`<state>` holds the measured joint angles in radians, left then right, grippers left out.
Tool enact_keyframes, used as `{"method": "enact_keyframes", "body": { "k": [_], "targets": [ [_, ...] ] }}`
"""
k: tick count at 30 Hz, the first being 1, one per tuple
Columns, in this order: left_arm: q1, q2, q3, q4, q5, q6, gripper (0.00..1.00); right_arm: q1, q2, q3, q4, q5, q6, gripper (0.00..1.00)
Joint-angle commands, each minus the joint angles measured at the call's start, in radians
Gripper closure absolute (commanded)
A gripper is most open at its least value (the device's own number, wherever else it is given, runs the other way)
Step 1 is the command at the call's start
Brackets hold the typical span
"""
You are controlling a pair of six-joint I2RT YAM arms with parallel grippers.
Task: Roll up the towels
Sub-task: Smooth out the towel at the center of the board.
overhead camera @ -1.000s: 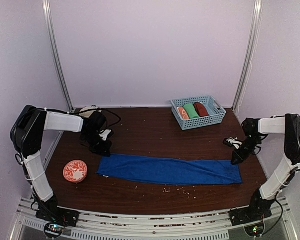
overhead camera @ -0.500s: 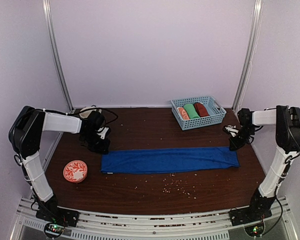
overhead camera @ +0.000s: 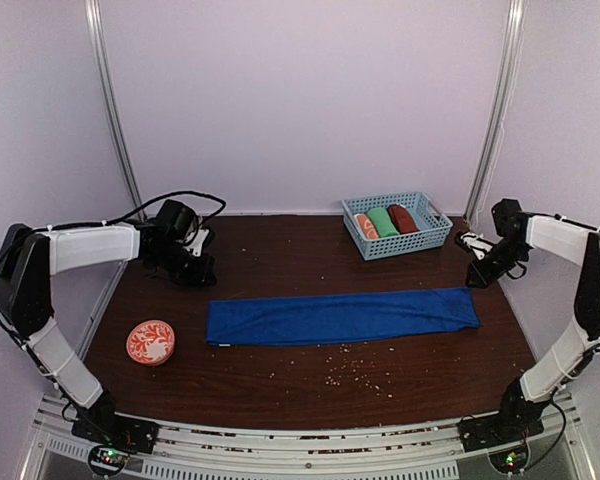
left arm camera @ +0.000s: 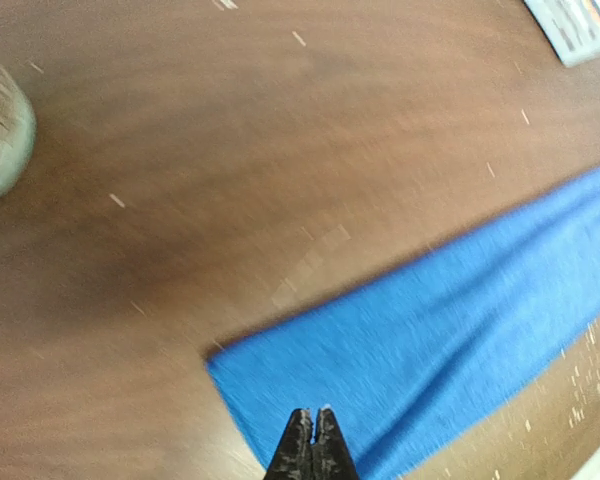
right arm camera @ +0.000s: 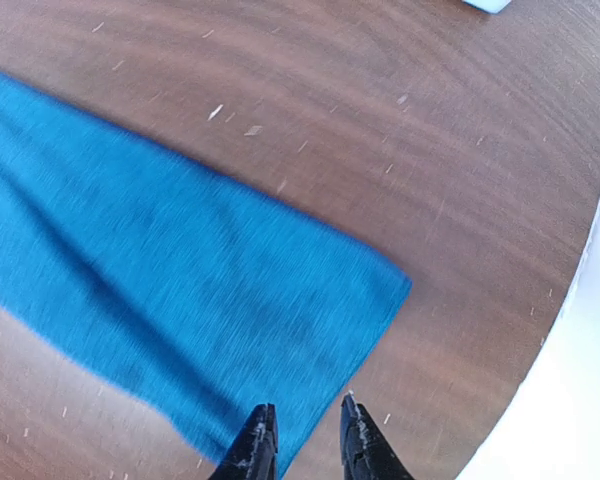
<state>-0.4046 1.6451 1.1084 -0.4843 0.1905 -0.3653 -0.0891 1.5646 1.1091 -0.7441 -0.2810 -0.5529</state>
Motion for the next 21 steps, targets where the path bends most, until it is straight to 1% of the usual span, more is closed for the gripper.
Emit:
{"method": "enact_keyframes", "body": {
  "k": [1, 4, 9, 11, 16, 21],
  "targets": [
    [-0.063, -0.026, -0.084, -0.077, 0.093, -0.026, 1.00, 0.002, -0.044, -0.122, -0.074, 0.007, -0.068, 0.78],
    [-0.109, -0.022, -0.132, -0.077, 0.104, -0.046, 1.00, 0.002, -0.038, -0.192, -0.018, 0.026, -0.056, 0.79],
    [-0.140, -0.039, -0.214, -0.095, 0.110, -0.096, 1.00, 0.000, 0.008, -0.235, 0.040, 0.110, -0.025, 0.81],
    [-0.140, -0.050, -0.238, -0.115, 0.085, -0.113, 1.00, -0.001, 0.010, -0.252, 0.064, 0.158, -0.020, 0.81],
    [-0.140, -0.060, -0.278, -0.156, -0.035, -0.144, 1.00, -0.031, 0.026, -0.271, 0.102, 0.243, -0.015, 0.81],
    [-0.140, -0.047, -0.309, -0.127, -0.032, -0.149, 1.00, -0.070, 0.009, -0.282, 0.109, 0.277, -0.031, 0.81]
  ]
}}
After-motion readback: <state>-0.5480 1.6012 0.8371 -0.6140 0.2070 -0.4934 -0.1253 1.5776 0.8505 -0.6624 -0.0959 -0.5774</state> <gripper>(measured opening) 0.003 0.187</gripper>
